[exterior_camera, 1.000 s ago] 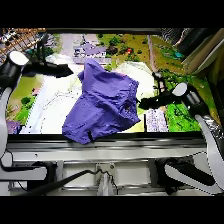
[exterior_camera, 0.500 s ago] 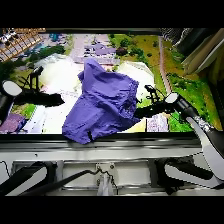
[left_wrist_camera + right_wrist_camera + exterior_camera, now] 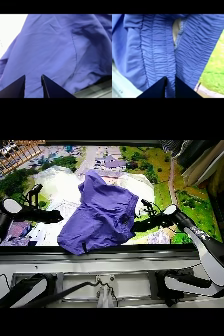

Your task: Fold the clothes and pants, and hang the long-sleeved shirts on hangers.

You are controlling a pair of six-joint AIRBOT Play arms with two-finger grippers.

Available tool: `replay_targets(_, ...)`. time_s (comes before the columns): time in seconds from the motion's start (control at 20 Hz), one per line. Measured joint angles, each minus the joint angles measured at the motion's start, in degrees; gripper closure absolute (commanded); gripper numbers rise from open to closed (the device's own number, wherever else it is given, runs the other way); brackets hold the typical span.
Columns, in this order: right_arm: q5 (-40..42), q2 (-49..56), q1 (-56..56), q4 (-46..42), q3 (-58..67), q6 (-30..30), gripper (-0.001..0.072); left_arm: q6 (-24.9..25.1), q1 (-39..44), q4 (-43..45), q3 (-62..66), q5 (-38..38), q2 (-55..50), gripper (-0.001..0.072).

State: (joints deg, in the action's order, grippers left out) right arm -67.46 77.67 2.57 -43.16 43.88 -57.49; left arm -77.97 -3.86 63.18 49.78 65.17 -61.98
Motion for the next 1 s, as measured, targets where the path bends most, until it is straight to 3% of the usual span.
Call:
replay_targets(0.05,-1.05,0.04,0.0,0.39,0.02,0.04,0.0675,-0.42,-0.48,0.9,-0.04,0.07,0.0,0.0483)
replay_targets(0.2,-3.21,0.11,0.0,1.31,0.02,0.66,0.069,-2.73,-2.75,6.4,-0.11,1.44,0.0,0.0482)
replay_targets(0.25,-3.76,0.11,0.0,1.81,0.02,1.11,0.069,-3.74,-3.69,8.5,-0.26,2.1,0.0,0.0456)
replay_targets(0.35,-4.24,0.11,0.0,2.89,0.02,1.95,0.0691,-5.49,-5.79,11.69,-1.03,3.74,0.0,0.0336)
replay_targets(0.55,-4.98,0.11,0.0,3.85,0.02,3.63,0.0691,-6.97,-9.22,14.73,-4.68,8.11,0.02,0.0333)
replay_targets(0.65,-5.09,0.11,0.0,4.2,0.02,4.09,0.0691,-7.41,-9.92,15.26,-6.97,9.38,0.02,0.021)
replay_targets(1.0,-3.82,0.11,0.0,4.24,0.0,4.66,0.0692,-6.47,-10.58,13.18,-10.58,9.81,-0.35,0.021)
